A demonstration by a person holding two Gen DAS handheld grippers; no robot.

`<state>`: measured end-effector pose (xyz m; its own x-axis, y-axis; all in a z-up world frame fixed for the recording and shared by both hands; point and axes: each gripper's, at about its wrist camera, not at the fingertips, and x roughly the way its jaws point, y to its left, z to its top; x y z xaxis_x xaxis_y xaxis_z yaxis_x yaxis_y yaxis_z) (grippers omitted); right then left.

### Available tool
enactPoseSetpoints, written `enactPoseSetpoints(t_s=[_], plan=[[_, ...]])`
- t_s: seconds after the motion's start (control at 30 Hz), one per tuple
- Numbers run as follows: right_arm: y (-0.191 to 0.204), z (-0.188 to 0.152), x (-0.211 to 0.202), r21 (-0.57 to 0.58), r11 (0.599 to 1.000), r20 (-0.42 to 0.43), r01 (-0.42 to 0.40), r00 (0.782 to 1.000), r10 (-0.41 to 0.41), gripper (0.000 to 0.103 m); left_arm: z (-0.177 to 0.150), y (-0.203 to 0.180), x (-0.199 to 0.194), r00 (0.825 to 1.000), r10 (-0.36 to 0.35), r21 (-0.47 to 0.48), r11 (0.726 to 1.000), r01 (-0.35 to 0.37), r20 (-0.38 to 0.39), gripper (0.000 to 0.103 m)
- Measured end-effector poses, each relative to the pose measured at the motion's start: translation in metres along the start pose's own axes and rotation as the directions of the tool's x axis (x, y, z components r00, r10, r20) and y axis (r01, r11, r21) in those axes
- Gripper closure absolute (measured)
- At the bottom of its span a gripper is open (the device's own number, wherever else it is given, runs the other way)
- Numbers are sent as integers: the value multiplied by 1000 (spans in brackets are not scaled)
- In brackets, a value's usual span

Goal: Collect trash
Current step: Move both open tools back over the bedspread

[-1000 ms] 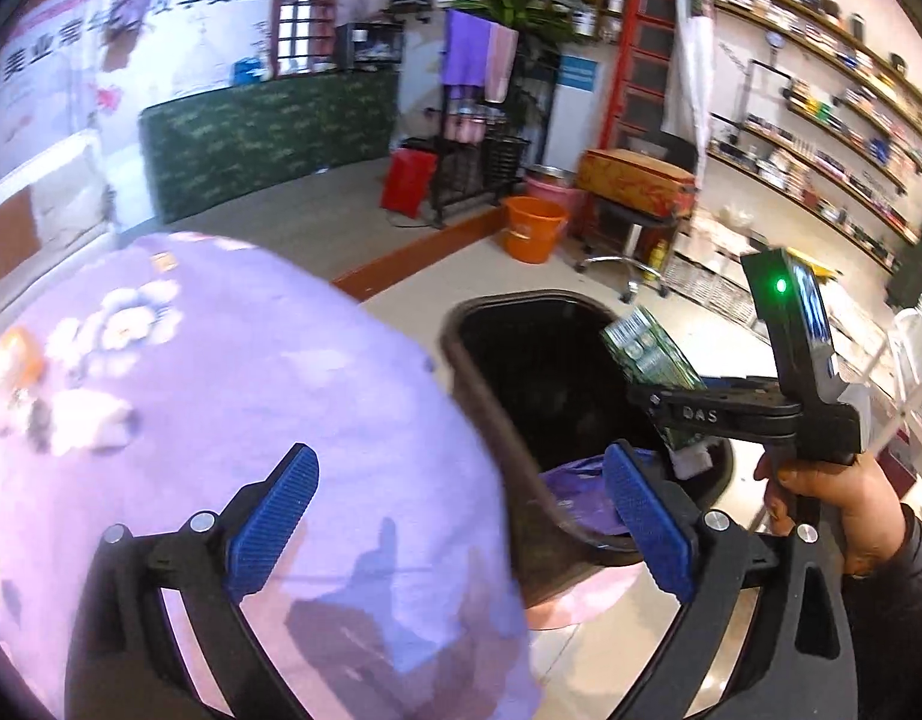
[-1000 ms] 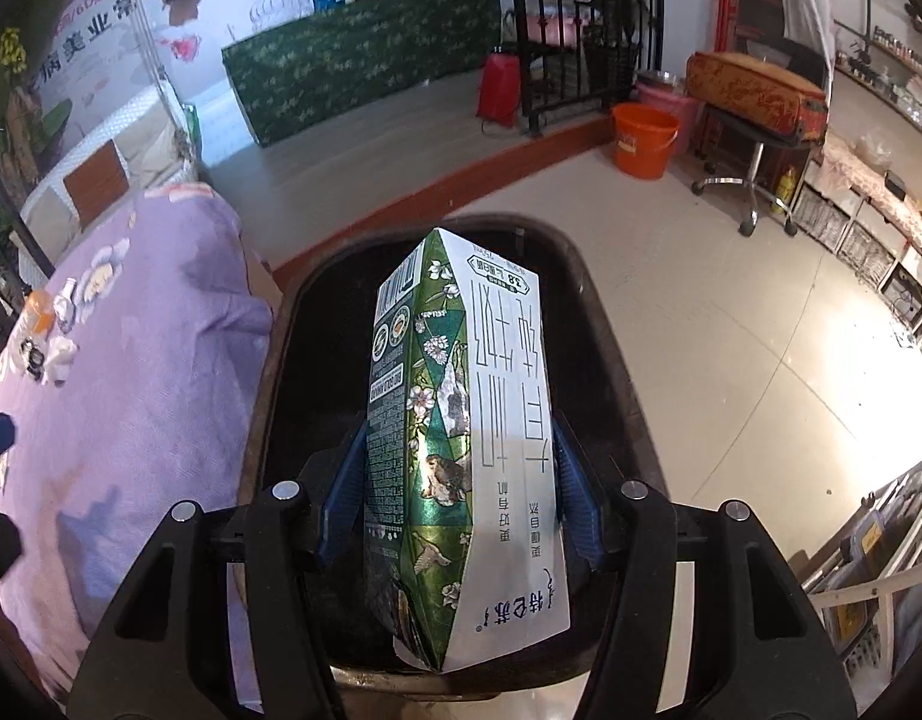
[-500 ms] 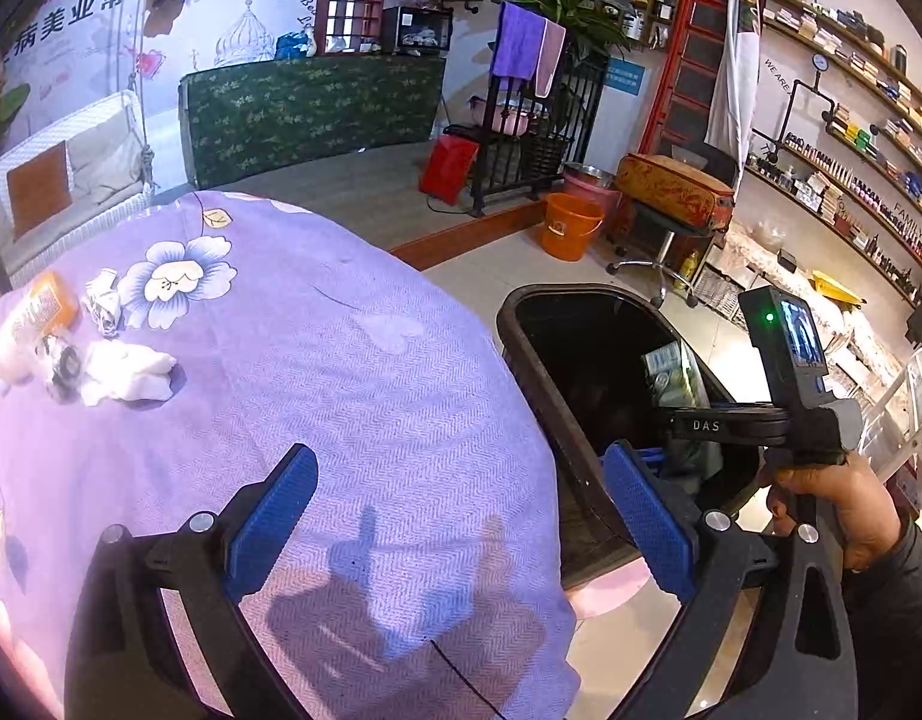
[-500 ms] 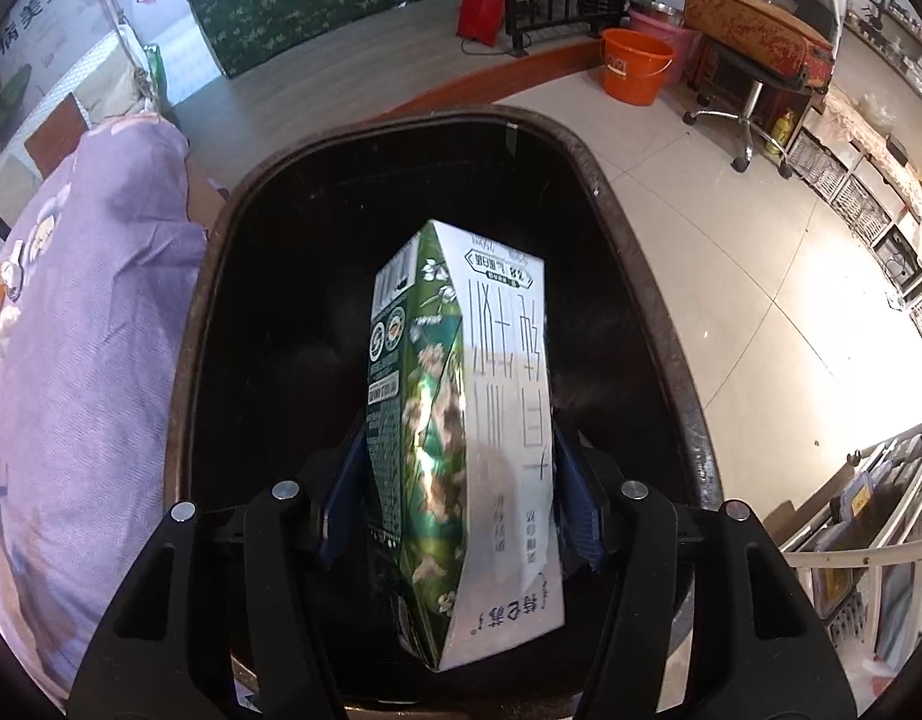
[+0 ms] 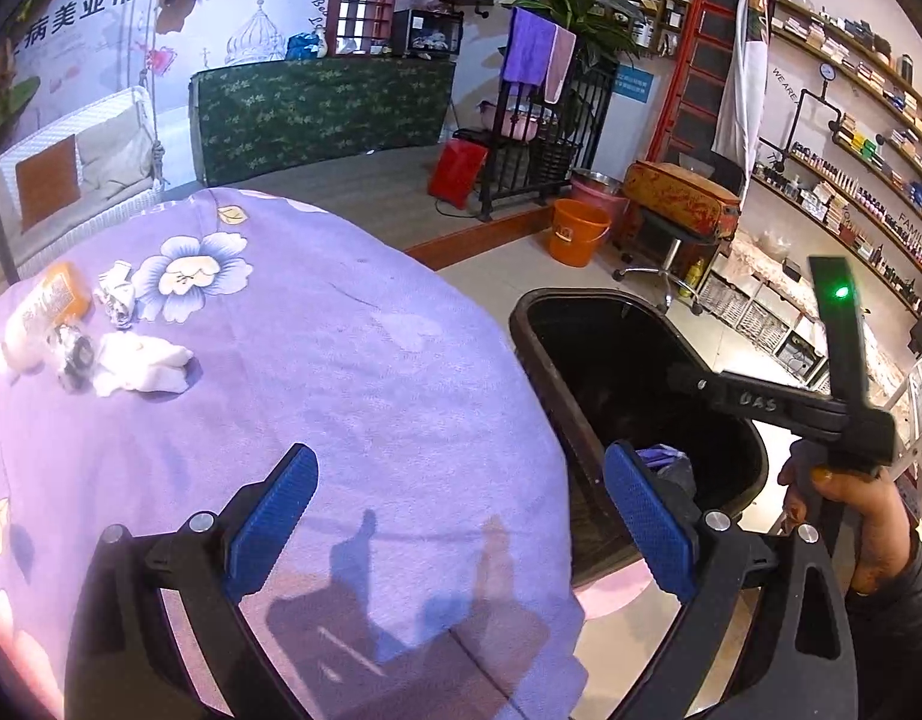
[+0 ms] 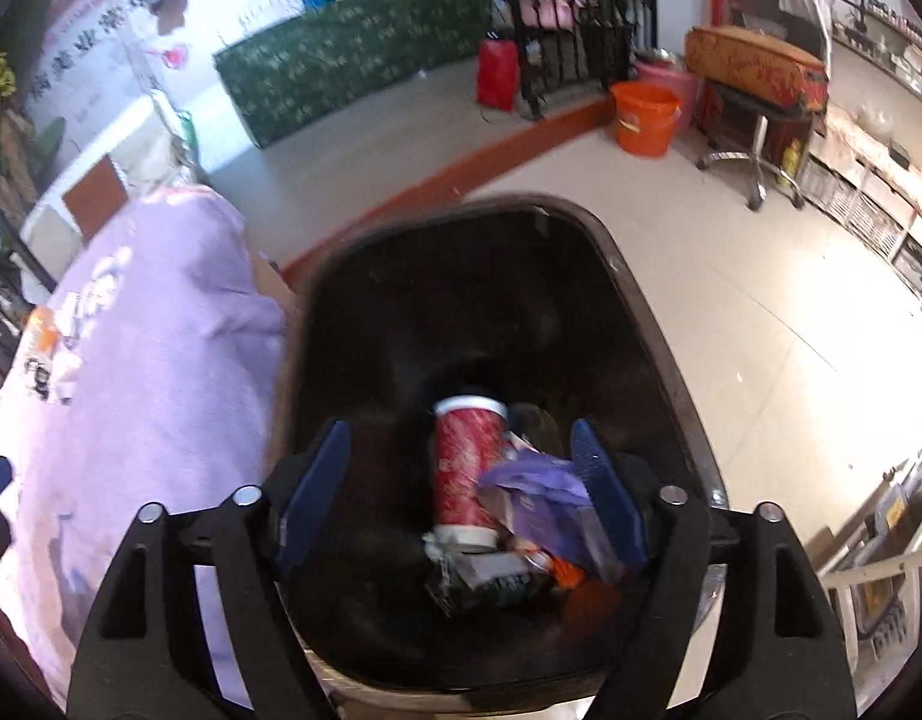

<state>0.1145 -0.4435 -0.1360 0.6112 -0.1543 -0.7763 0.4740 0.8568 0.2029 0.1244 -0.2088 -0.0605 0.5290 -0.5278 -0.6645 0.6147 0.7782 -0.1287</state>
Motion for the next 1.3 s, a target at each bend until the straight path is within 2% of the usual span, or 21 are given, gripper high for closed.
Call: enactPoseSetpoints(t_s=[0.2, 0.37, 0.53, 0.8, 0.97, 1.07, 1.17, 1.3], plan=[[36, 3, -17, -62, 995, 82, -83, 993, 88, 18, -8, 27, -9, 999, 43, -49, 998, -43, -2, 9], [73, 1, -18, -126, 978, 54, -168, 983, 176, 18, -18, 53, -19, 997, 82, -109, 991, -82, -12, 9], [113, -4, -17, -189, 953, 22, -236, 970, 244, 18, -28, 79, -31, 988, 150, -141, 978, -152, -21, 9], [190, -11, -8, -311, 886, -76, -344, 938, 338, 18, -46, 134, -56, 967, 253, -242, 936, -254, -36, 9], [238, -15, 1, -399, 835, -134, -378, 925, 355, 18, -53, 163, -70, 954, 297, -295, 908, -297, -48, 9], [262, -15, 7, -421, 802, -172, -424, 905, 388, 18, -55, 174, -75, 950, 309, -305, 901, -310, -52, 9], [286, -14, 17, -443, 777, -208, -447, 894, 396, 18, -56, 183, -79, 945, 321, -309, 895, -322, -58, 9], [320, -10, 43, -446, 748, -302, -492, 869, 392, 18, -57, 197, -82, 942, 329, -323, 887, -331, -62, 9]])
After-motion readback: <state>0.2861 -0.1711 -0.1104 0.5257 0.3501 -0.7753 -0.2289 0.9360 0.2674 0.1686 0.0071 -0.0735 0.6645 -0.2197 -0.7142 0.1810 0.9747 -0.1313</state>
